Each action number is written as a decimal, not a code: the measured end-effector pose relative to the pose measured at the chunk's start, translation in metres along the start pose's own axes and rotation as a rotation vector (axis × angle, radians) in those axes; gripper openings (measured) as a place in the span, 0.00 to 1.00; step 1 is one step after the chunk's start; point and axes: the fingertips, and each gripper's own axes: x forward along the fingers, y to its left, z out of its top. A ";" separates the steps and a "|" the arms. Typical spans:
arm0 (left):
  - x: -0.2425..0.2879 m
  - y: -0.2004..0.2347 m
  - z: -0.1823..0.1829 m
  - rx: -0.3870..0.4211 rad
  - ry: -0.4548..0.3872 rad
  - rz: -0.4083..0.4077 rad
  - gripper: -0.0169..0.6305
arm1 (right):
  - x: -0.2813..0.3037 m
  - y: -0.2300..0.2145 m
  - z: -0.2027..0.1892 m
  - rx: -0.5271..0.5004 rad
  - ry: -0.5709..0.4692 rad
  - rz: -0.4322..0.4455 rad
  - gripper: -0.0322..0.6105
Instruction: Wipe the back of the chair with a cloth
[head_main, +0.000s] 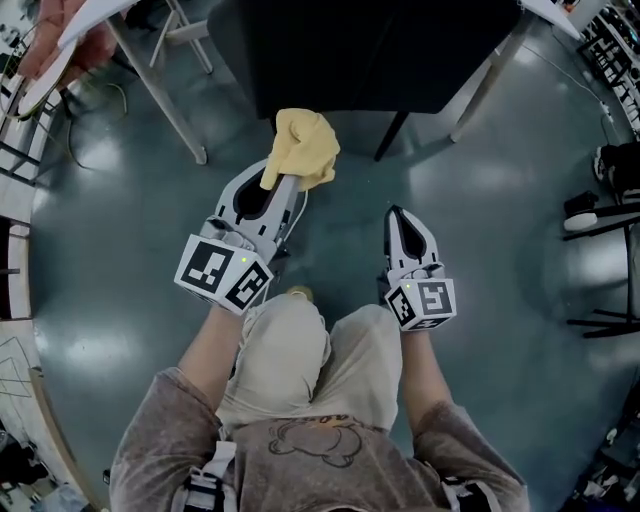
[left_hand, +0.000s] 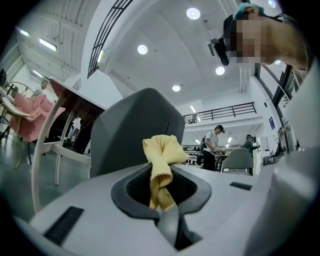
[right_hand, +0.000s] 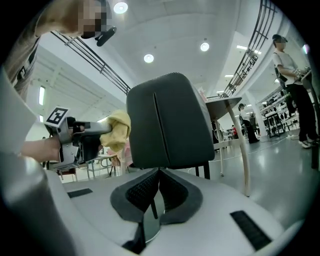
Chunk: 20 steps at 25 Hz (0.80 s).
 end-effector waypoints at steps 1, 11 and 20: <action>0.001 0.000 0.000 -0.001 0.002 -0.001 0.12 | 0.001 0.002 0.002 -0.003 -0.001 0.001 0.09; -0.007 -0.019 0.032 0.024 -0.056 0.008 0.12 | -0.024 0.017 0.013 -0.037 -0.020 0.017 0.09; -0.015 -0.002 0.089 0.059 -0.139 0.075 0.12 | -0.037 0.032 0.015 -0.046 0.003 0.029 0.09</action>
